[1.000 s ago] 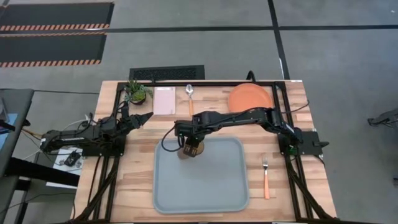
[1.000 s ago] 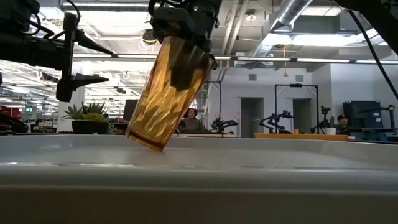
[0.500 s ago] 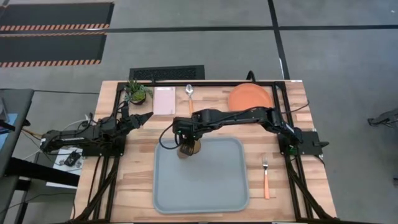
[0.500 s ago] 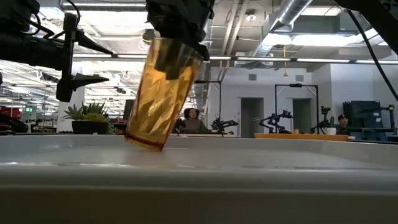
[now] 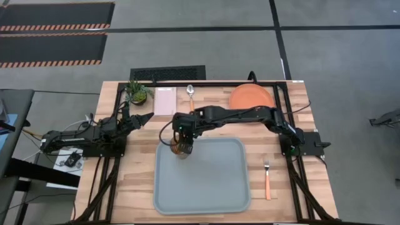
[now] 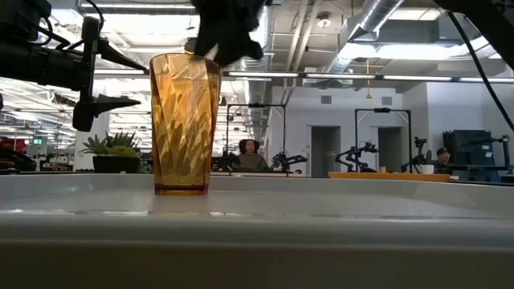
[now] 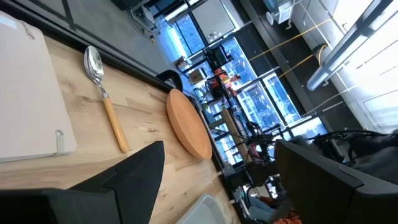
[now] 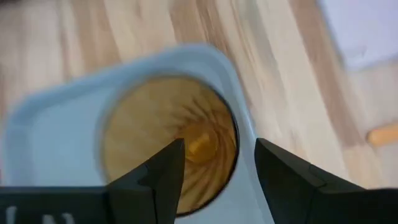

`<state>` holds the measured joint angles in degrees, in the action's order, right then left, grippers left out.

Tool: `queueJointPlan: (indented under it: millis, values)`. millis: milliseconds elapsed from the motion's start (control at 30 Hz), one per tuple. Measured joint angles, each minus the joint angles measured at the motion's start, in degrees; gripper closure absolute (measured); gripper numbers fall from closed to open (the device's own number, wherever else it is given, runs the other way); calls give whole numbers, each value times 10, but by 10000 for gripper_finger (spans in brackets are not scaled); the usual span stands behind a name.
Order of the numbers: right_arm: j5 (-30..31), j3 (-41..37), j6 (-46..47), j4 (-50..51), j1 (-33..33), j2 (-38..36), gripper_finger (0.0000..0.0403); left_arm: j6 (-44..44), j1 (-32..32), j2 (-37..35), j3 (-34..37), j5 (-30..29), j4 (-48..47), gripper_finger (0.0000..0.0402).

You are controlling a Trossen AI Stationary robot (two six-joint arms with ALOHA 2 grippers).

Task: Pick and place plate/cup/fork/spoon on tray
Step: Put the brown cup on the gray tray

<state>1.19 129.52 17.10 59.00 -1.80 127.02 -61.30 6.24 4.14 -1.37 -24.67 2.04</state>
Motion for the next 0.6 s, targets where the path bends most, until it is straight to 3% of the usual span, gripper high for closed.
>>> queueJointPlan:
  millis: [167, 300, 467, 600]
  values:
    - [2, 56, -20, 31, -5, -37, 202, 0, 0, 0, 0, 0, 0, 111]
    - [14, 40, -22, 64, -23, -119, 260, -1, 0, 3, 0, 0, 0, 111]
    - [138, 34, 17, 166, -47, -172, 385, -2, 0, 15, 0, 0, 0, 111]
    - [169, -46, 88, 135, -66, -243, 390, -4, 0, 26, 0, 2, -1, 111]
